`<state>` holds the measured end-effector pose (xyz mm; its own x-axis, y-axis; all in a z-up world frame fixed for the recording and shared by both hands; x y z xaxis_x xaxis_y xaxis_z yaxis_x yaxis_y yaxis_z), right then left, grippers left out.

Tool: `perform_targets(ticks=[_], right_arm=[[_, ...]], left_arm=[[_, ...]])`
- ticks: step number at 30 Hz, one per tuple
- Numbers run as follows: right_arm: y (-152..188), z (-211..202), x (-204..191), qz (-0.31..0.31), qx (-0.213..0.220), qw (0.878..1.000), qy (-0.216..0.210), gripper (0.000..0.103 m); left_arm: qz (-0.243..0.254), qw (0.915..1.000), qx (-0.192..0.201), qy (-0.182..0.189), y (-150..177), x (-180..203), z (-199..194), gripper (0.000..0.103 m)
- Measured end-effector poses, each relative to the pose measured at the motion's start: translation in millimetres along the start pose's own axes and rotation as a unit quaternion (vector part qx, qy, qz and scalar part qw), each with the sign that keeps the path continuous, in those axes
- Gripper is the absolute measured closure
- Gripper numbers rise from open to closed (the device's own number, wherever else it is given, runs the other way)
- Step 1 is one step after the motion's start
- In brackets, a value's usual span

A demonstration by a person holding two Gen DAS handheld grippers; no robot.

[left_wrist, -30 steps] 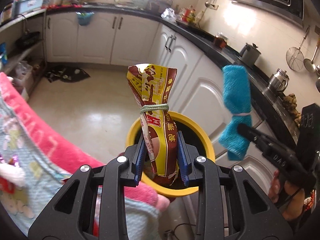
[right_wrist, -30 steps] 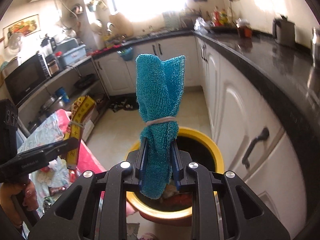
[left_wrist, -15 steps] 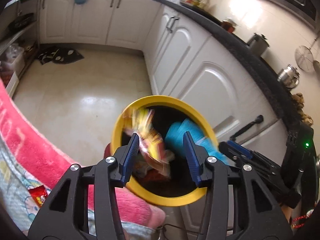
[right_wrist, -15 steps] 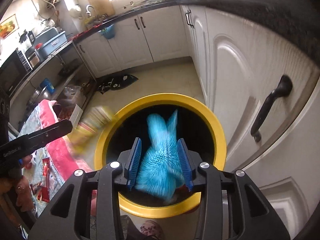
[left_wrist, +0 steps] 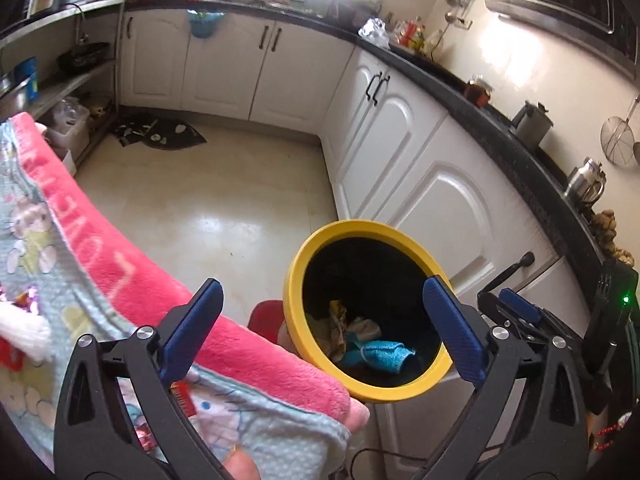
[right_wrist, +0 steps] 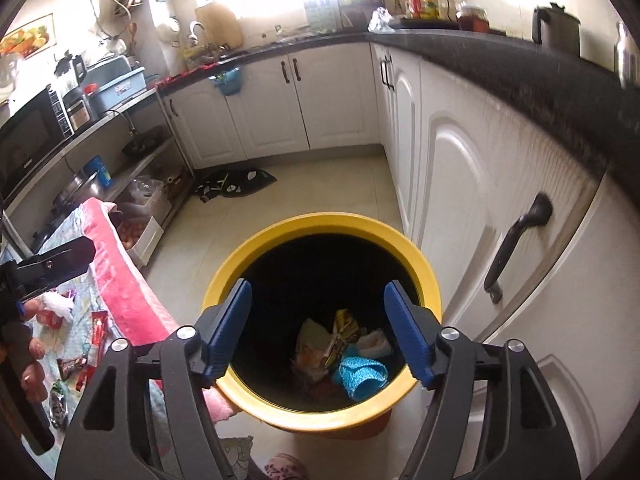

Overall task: Collect trash
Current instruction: 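Open both tools above the yellow bin to drop the items, then move both open tools back over the remaining trash on the sheet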

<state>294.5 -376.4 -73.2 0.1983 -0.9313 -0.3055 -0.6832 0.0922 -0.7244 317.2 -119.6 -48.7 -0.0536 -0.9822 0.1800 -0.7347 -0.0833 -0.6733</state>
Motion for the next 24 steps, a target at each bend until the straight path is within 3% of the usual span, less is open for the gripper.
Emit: perform_targets(ticks=[11, 24], right_arm=[[-18, -33, -42, -0.034, 0.043, 0.998, -0.033, 0.021], [-24, -45, -97, -0.073, 0.052, 0.993, -0.076, 0.021]], left_arm=[[-0.026, 0.9982, 0.031, -0.044, 8, -42, -44, 0.011], [-0.062, 0.9925, 0.057, -0.089, 24, -96, -87, 0.011]])
Point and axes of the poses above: each gripper's, at about its wrist camera, not at the fingertips, and z roughly the way its jaws point, x to its right, y to its underside, the point moved 3 cm from there along z, roughly the way its jaws point, and after that the axes turned 12 degrees about -y, right-handed, at the moved point
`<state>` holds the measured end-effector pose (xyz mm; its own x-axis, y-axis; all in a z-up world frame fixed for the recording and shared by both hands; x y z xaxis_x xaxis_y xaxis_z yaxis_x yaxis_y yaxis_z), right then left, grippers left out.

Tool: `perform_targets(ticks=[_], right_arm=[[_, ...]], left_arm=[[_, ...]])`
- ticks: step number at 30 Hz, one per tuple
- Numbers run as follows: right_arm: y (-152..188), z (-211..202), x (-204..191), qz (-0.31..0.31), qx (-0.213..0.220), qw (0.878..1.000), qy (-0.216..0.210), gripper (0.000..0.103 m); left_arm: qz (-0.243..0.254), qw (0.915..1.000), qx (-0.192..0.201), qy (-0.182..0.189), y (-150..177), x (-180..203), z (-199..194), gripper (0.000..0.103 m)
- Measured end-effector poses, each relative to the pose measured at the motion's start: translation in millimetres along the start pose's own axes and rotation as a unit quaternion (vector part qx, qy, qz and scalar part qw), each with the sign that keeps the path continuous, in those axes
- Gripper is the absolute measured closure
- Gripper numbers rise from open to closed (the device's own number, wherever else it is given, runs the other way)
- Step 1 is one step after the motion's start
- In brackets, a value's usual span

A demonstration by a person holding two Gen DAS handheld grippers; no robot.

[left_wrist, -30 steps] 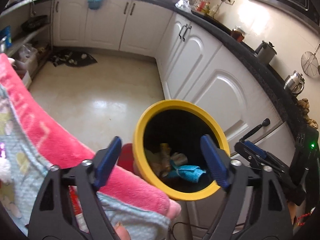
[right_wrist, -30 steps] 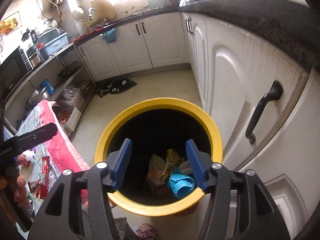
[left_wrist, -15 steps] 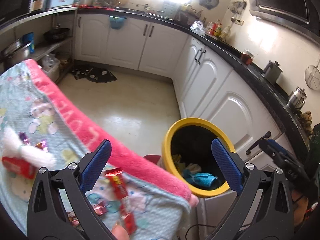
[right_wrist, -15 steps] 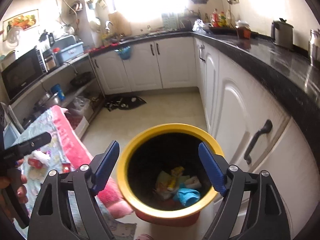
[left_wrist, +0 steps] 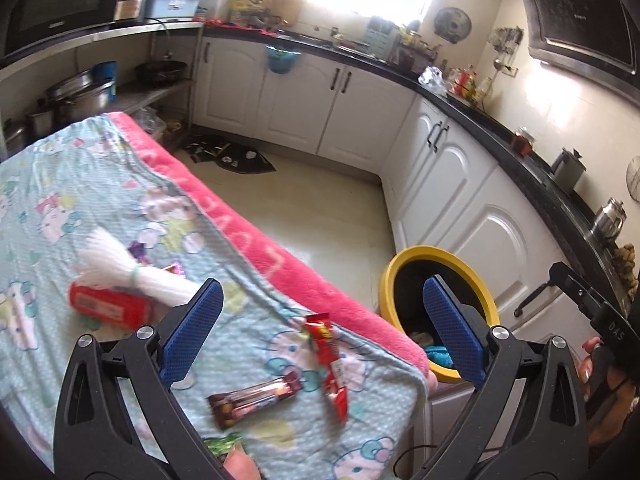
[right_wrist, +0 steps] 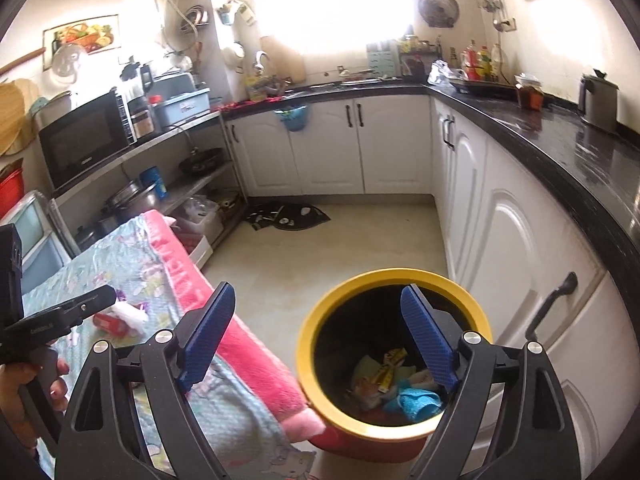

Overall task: Collect trash
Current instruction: 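Move both open tools back over the remaining trash on the sheet, then grasp the white mesh foam bundle with the right tool while the left tool grasps the red container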

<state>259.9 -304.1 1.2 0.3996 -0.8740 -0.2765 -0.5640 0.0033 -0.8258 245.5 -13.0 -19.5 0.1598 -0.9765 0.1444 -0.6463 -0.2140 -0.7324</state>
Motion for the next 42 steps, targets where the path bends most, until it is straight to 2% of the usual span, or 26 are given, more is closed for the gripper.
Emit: perform_targets(ticks=[17, 31, 37, 42], right_arm=[[-5, 15, -80, -0.063, -0.019, 0.995, -0.072, 0.02], [1, 41, -151, -0.135, -0.048, 0.982, -0.123, 0.021], [9, 80, -182, -0.162, -0.087, 0.97, -0.161, 0.021], [24, 139, -204, -0.184, -0.146, 0.956, -0.174, 0.021]], left_arm=[[-0.066, 0.9962, 0.026, -0.051, 6, -84, -42, 0.011], [-0.119, 0.9879, 0.032, -0.094, 17, -158, -67, 0.011], [-0.132, 0.9847, 0.019, -0.111, 27, -184, -61, 0.011], [-0.118, 0.9847, -0.002, -0.128, 38, -197, -50, 0.011]])
Point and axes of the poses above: each gripper's, at about its wrist camera, not at the fingertips, and z roughly the way its jaws point, x to its right, y to its underside, the point moved 3 cm from there along z, roughly the way its jaws point, and after that the axes turned 12 degrees about -y, right-handed, at the moved point
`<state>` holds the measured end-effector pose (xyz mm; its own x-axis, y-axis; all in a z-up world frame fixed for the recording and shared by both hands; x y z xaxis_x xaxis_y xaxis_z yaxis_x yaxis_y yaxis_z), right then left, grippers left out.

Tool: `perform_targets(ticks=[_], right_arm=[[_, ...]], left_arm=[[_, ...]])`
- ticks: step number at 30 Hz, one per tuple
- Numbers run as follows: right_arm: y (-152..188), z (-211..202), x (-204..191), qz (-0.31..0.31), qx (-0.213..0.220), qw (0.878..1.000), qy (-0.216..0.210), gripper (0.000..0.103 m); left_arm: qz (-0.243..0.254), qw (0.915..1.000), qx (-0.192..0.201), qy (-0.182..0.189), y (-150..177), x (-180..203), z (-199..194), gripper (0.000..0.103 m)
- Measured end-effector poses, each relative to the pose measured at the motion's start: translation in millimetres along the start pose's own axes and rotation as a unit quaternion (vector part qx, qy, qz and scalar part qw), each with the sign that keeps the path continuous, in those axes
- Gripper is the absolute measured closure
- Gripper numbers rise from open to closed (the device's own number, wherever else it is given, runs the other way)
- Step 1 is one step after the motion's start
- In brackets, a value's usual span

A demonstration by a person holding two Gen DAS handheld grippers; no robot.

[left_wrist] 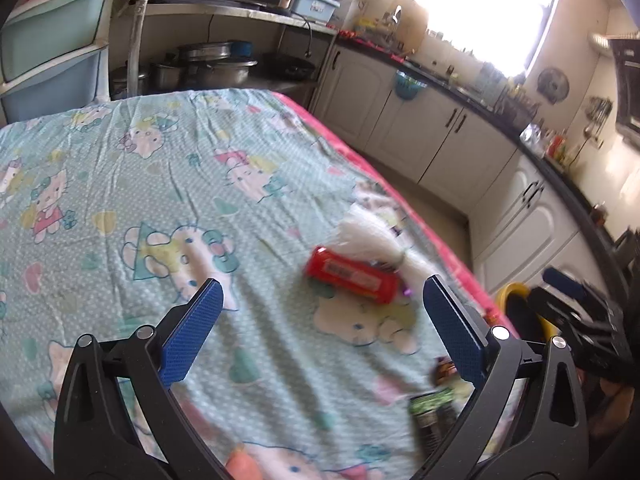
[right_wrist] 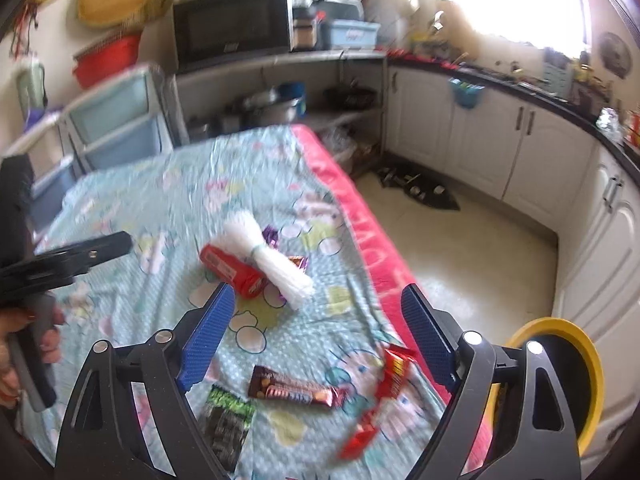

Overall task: Collect trash
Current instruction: 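Grasp the white mesh foam bundle with the right tool while the left tool grasps the red container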

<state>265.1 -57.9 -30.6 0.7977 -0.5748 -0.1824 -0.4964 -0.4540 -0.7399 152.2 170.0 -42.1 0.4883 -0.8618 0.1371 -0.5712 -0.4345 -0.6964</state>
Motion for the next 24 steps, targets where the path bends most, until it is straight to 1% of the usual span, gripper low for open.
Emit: perform_targets(ticks=[1, 3, 4, 6, 7, 10, 11, 13, 14, 15, 16, 18, 20, 22, 24], right_arm=[[0, 11, -2, -0.006, -0.011, 1.0, -0.002, 0.022], [1, 36, -2, -0.016, -0.036, 0.999, -0.015, 0.032], [1, 51, -1, -0.016, -0.054, 0.998, -0.023, 0.034], [2, 68, 0, -0.015, -0.074, 0.996, -0.042, 0.043], [2, 79, 1, -0.014, -0.083, 0.995, -0.054, 0.044], [0, 95, 1, -0.02, -0.096, 0.994, -0.057, 0.047], [-1, 100, 2, -0.023, -0.1, 0.993, -0.06, 0.05], [-2, 108, 3, -0.025, -0.108, 0.991, -0.071, 0.061], [-3, 113, 4, -0.028, -0.114, 0.99, -0.078, 0.073], [-3, 116, 5, -0.03, -0.118, 0.989, -0.083, 0.083], [-3, 116, 7, -0.027, -0.119, 0.988, -0.093, 0.087], [-5, 108, 11, -0.018, -0.109, 0.988, -0.11, 0.09], [-7, 97, 15, -0.008, -0.096, 0.988, -0.123, 0.091], [-10, 84, 19, 0.004, -0.08, 0.988, -0.13, 0.091], [-12, 72, 23, 0.012, -0.068, 0.989, -0.129, 0.091]], left_arm=[[0.005, 1.0, -0.003, -0.001, 1, -1, 4, 0.011], [0.017, 0.9998, -0.012, -0.005, 5, -2, 13, 0.011], [0.026, 0.9995, -0.018, -0.007, 6, -2, 18, 0.011], [0.039, 0.999, -0.023, -0.007, 9, 0, 27, 0.011], [0.046, 0.9985, -0.028, -0.007, 10, 2, 31, 0.011], [0.071, 0.9965, -0.043, -0.005, 12, 10, 47, 0.011], [0.076, 0.9961, -0.044, -0.005, 12, 13, 50, 0.011], [0.087, 0.9949, -0.051, -0.002, 11, 20, 59, 0.011], [0.093, 0.9942, -0.052, 0.002, 10, 24, 63, 0.011], [0.098, 0.9938, -0.052, 0.004, 9, 27, 64, 0.011], [0.102, 0.9934, -0.051, 0.005, 8, 30, 67, 0.011], [0.112, 0.9922, -0.052, 0.01, 6, 38, 73, 0.011], [0.124, 0.9908, -0.053, 0.013, 5, 48, 80, 0.011], [0.137, 0.9889, -0.055, 0.014, 6, 58, 86, 0.011], [0.146, 0.9878, -0.054, 0.005, 6, 66, 92, 0.011]])
Point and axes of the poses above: each gripper's, at about its wrist camera, not at the fingertips, and z roughly the way its jaws point, x to its right, y to its underside, the point moved 3 cm from there along z, roughly the way its jaws point, and after that the axes turned 12 degrees about -y, right-handed, at the moved point
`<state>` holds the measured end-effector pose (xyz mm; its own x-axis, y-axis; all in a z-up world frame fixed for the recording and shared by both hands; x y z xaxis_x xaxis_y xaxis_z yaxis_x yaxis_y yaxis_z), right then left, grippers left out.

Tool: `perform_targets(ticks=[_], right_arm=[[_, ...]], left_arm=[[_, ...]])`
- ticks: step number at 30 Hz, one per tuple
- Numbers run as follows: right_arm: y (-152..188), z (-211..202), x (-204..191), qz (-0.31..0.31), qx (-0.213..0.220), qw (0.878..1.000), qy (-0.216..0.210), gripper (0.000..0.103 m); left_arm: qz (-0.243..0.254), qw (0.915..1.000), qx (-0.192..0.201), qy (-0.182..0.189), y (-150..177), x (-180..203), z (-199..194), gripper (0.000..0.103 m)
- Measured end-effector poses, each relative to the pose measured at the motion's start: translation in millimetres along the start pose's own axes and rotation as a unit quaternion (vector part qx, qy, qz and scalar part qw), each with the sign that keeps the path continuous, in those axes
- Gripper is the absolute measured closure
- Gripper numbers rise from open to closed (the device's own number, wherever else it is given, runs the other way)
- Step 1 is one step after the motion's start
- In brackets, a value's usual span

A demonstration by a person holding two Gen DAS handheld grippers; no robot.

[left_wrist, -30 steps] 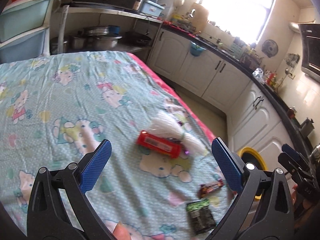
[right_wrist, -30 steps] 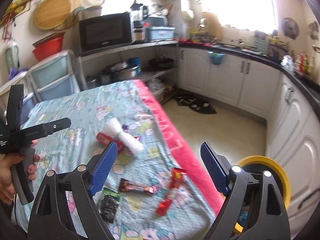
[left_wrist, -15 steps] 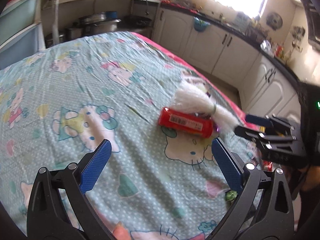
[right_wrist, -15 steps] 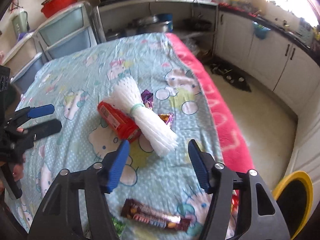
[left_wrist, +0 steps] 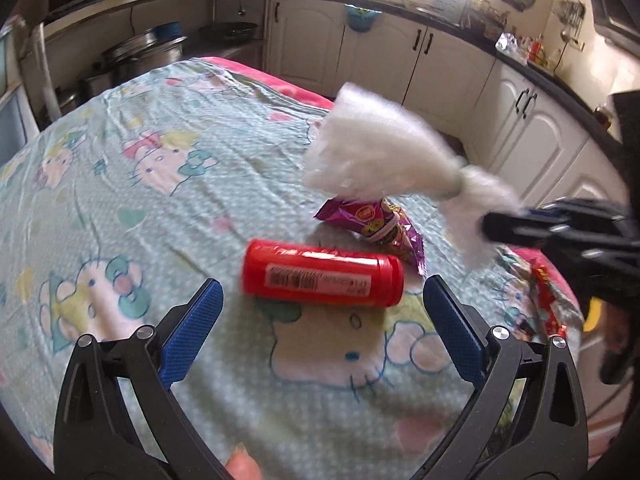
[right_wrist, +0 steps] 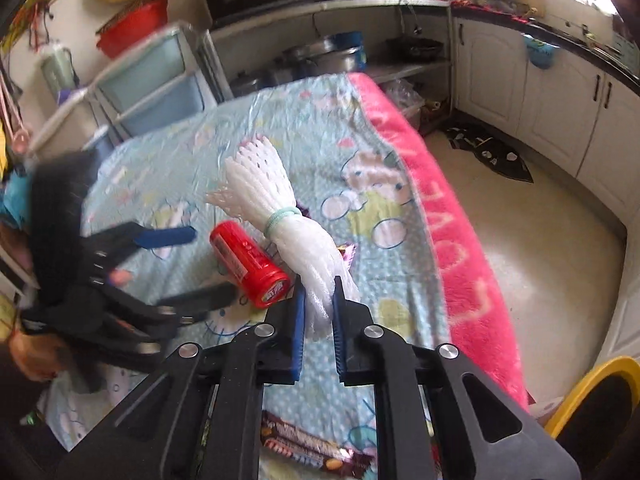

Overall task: Collect trash
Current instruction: 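Grasp the white mesh foam bundle with the right tool while the left tool grasps the red container, then lift both held items and carry them over the yellow bin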

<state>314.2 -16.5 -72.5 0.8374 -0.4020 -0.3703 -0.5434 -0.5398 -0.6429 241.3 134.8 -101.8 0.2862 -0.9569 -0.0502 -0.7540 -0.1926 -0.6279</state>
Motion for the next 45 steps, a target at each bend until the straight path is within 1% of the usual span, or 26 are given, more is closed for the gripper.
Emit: perform_targets(ticks=[3, 5, 9, 10, 14, 17, 20, 28, 32, 37, 45], right_arm=[[1, -21, 4, 0.011, 0.021, 1.0, 0.008, 0.091], [2, -35, 7, 0.018, 0.034, 0.999, 0.013, 0.091], [7, -62, 12, 0.031, 0.057, 0.998, 0.022, 0.091], [8, -66, 12, 0.033, 0.06, 0.997, 0.023, 0.091], [13, -85, 14, 0.04, 0.077, 0.996, 0.034, 0.091], [18, -99, 14, 0.045, 0.087, 0.994, 0.04, 0.091], [23, -113, 12, 0.047, 0.1, 0.993, 0.047, 0.091], [39, -152, 10, 0.053, 0.132, 0.987, 0.072, 0.091], [48, -171, 9, 0.053, 0.147, 0.983, 0.096, 0.091], [61, -201, 11, 0.057, 0.165, 0.976, 0.127, 0.091], [77, -249, 8, 0.058, 0.197, 0.961, 0.184, 0.091]], left_arm=[[0.012, 0.9999, -0.002, -0.012, -3, 10, 8, 0.011], [0.024, 0.9992, -0.005, -0.033, -6, 15, 15, 0.011], [0.032, 0.9983, -0.015, -0.047, -6, 17, 25, 0.011], [0.032, 0.9982, -0.019, -0.048, -6, 18, 28, 0.015], [0.028, 0.9986, -0.019, -0.041, -4, 16, 31, 0.015], [0.011, 0.9991, -0.023, -0.034, -4, 11, 28, 0.016], [-0.001, 0.9997, -0.009, -0.023, -7, 8, 12, 0.016], [-0.003, 0.9988, 0.048, -0.001, -23, 16, -50, 0.016], [0.003, 0.9971, 0.074, 0.014, -31, 31, -76, 0.016], [0.013, 0.9946, 0.097, 0.034, -40, 54, -101, 0.016], [0.029, 0.9879, 0.138, 0.066, -57, 93, -138, 0.016]])
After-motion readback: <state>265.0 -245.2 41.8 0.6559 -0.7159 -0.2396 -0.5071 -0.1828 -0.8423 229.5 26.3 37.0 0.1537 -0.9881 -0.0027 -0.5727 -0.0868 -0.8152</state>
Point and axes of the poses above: each gripper's, at about its wrist camera, not at the fingertips, and z roughly the way its jaws point, x to its right, y to its underside, the point moved 3 cm from there along z, roughly the way its jaws point, and after that the axes turned 12 degrees about -y, right-handed, at the moved point
